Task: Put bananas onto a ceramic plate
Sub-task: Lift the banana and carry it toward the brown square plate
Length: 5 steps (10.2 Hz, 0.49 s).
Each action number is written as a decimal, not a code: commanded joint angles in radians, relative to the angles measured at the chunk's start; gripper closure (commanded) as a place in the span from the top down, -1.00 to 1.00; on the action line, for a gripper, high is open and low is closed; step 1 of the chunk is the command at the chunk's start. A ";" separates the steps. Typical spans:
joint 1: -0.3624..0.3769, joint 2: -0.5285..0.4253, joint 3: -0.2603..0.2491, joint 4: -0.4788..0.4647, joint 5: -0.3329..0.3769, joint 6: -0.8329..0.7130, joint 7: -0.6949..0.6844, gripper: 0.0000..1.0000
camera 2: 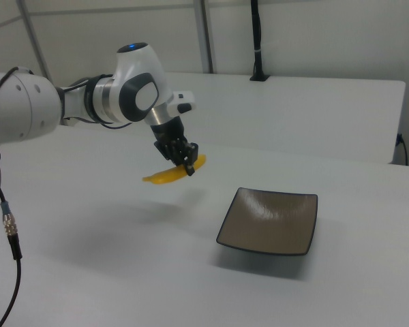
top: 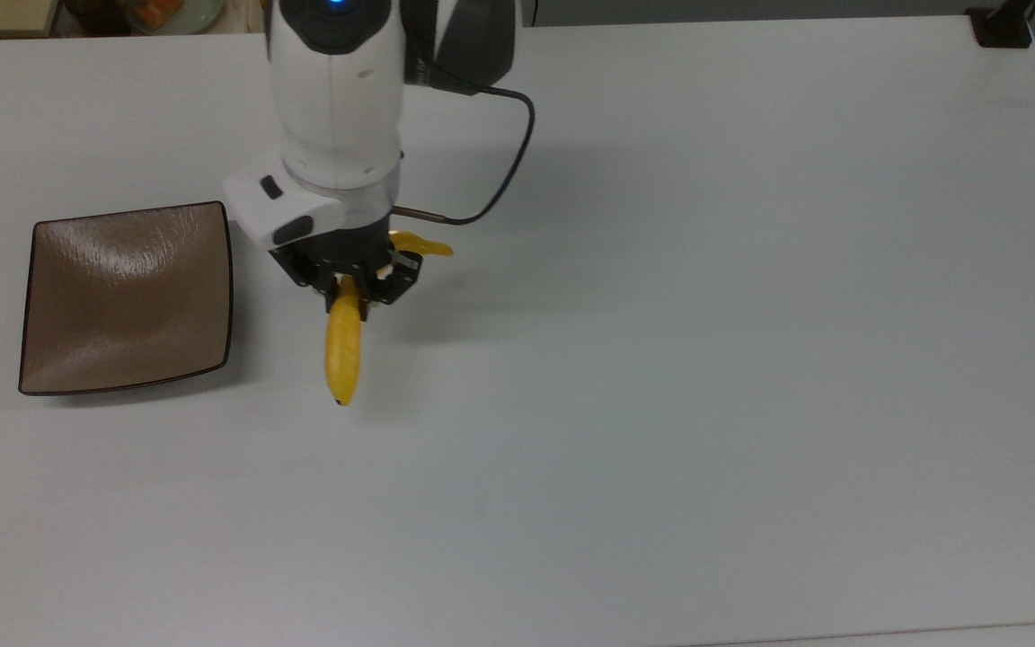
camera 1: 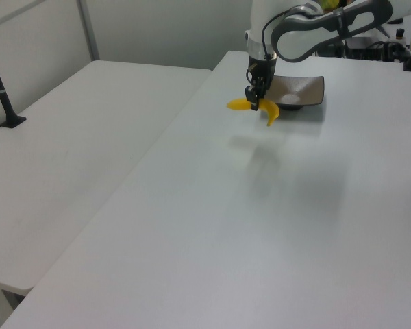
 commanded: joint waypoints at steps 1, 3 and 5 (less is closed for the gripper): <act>-0.024 -0.076 -0.081 -0.046 0.025 -0.063 -0.143 -0.75; -0.045 -0.082 -0.130 -0.059 0.025 -0.060 -0.217 -0.72; -0.074 -0.082 -0.153 -0.064 0.024 -0.050 -0.271 -0.72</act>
